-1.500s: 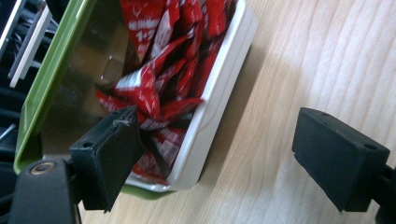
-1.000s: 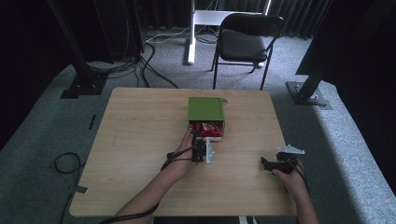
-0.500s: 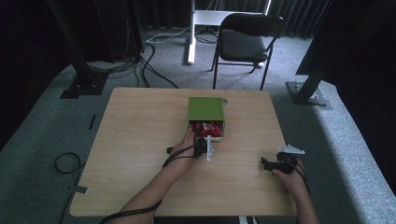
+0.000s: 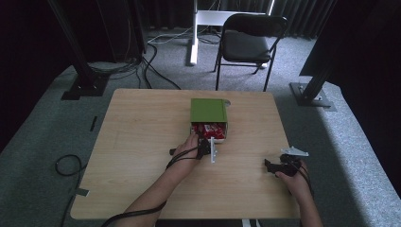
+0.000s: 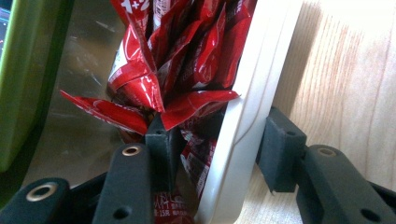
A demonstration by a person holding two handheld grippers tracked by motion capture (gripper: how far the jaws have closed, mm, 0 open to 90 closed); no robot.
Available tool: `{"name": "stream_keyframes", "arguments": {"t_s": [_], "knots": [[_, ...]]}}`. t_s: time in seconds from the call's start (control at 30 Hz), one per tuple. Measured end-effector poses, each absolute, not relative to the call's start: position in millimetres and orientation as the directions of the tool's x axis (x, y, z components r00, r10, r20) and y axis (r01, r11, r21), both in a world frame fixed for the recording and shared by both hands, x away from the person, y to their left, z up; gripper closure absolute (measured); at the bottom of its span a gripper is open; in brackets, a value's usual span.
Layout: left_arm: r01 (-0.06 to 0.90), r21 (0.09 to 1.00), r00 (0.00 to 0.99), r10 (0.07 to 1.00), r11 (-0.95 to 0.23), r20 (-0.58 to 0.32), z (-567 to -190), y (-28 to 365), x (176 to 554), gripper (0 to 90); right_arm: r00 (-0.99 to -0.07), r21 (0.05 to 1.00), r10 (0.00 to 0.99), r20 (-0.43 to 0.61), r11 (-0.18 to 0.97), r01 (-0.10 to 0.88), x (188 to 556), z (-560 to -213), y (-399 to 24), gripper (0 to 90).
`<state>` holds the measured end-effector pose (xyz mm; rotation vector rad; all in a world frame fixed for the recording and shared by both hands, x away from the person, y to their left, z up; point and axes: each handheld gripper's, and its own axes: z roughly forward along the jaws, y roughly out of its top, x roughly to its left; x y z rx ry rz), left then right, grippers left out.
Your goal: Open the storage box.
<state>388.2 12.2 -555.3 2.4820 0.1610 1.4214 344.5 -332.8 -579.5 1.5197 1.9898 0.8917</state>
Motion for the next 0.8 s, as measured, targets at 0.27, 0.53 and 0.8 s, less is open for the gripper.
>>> {"name": "stream_keyframes", "arguments": {"t_s": [0.27, 0.53, 0.8], "knots": [[-0.009, 0.31, 0.529, 0.259, -0.951, 0.808, -556.6, 11.1, 387.5, 65.5, -0.267, 0.739, 0.964, 0.014, 0.17, 0.651, 344.5, -579.5, -332.6, 10.4], [0.013, 0.321, 0.547, 0.275, -0.947, 0.791, -554.0, 10.2, 383.8, 66.7, -0.267, 0.739, 0.964, 0.014, 0.17, 0.651, 344.5, -579.5, -332.7, 10.4], [0.018, 0.321, 0.557, 0.276, -0.947, 0.783, -552.9, 9.9, 377.1, 66.7, -0.267, 0.739, 0.963, 0.013, 0.171, 0.651, 344.5, -579.5, -332.7, 10.4]]}}
